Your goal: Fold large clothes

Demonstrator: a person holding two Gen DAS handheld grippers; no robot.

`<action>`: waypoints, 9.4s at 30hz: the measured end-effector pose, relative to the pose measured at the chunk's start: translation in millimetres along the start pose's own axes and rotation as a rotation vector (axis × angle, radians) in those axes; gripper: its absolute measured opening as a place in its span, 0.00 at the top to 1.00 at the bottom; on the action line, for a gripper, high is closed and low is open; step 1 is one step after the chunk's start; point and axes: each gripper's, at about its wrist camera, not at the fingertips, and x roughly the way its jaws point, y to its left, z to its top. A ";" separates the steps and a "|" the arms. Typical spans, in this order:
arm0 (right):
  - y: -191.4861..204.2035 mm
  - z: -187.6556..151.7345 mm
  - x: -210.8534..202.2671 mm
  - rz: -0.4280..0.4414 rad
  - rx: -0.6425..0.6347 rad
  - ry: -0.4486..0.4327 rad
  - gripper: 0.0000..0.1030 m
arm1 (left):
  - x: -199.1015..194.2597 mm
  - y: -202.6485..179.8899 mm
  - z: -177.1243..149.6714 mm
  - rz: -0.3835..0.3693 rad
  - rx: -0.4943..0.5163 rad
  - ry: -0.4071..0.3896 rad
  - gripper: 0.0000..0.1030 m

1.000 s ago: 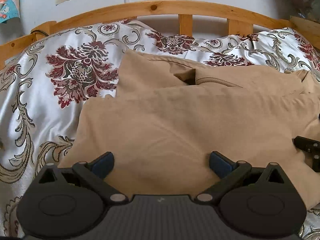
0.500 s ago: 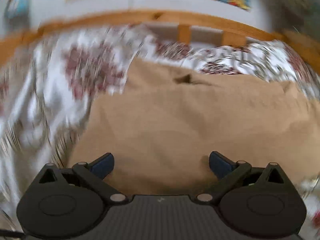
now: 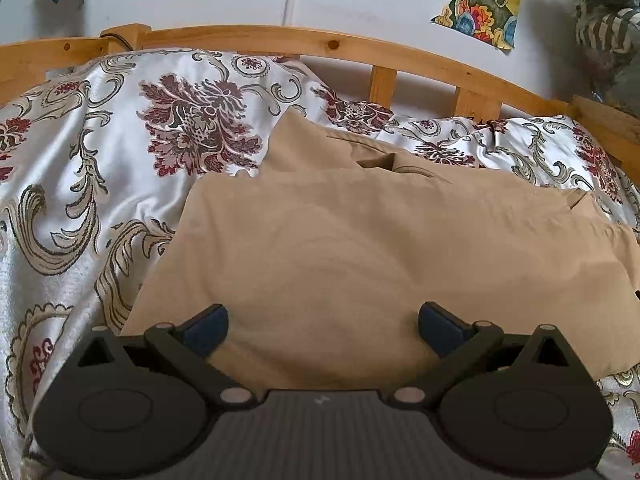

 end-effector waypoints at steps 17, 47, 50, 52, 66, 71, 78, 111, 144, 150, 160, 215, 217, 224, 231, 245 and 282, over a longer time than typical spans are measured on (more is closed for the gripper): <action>0.0 0.5 -0.6 0.000 0.001 0.002 0.01 | -2.2 -1.0 -2.8 0.002 -0.005 -0.017 0.00; 9.8 29.5 -62.5 0.080 0.180 0.034 0.01 | -49.5 9.6 -6.7 -0.052 -0.521 0.187 0.01; 10.6 21.2 -92.4 0.150 0.332 0.101 0.01 | -46.0 13.8 2.8 -0.031 -0.507 0.146 0.00; 8.0 10.4 -98.0 0.227 0.435 0.145 0.01 | -37.6 18.1 6.2 -0.019 -0.517 0.156 0.00; -54.4 -16.9 -44.7 0.214 0.996 0.174 0.01 | -7.7 36.3 17.5 0.049 -0.608 0.255 0.09; -70.9 -24.9 -48.2 0.211 1.101 0.146 0.12 | -11.9 47.7 18.8 0.022 -0.646 0.242 0.30; -68.9 -28.2 -47.6 0.123 1.051 0.163 0.70 | -9.2 58.3 13.7 -0.014 -0.680 0.224 0.40; 18.7 8.0 -133.2 0.166 0.401 -0.073 0.01 | -29.4 72.3 -2.8 -0.113 -0.511 0.157 0.17; 124.4 2.9 -58.5 0.287 -0.067 -0.106 0.01 | -74.1 -17.6 59.4 -0.020 -0.048 -0.069 0.97; 91.1 12.7 -50.3 0.448 0.156 -0.069 0.20 | -102.0 -106.3 114.3 -0.205 0.294 -0.118 0.98; -72.4 43.0 -49.8 0.526 0.833 0.127 0.58 | -99.1 -212.8 106.6 -0.367 0.641 0.030 0.98; -122.2 26.0 -29.8 0.271 0.308 0.249 0.96 | -67.6 -350.3 -25.8 -0.658 1.070 0.100 0.47; -121.5 24.7 -29.4 0.274 0.308 0.247 0.96 | -77.5 -346.4 -22.1 -0.664 1.063 0.081 0.37; -116.3 25.8 -26.4 0.251 0.305 0.248 0.96 | -103.3 -306.6 5.7 -0.652 0.889 0.069 0.21; -105.8 27.5 -31.2 0.196 0.246 0.241 0.94 | -117.9 -260.0 26.5 -0.535 0.771 -0.006 0.10; -90.8 30.8 -38.4 0.126 0.177 0.214 0.85 | -83.4 -215.0 45.9 -0.217 0.481 0.091 0.05; -71.2 44.0 -40.2 0.358 0.338 0.016 0.73 | -21.5 -196.0 25.0 -0.366 0.228 0.417 0.07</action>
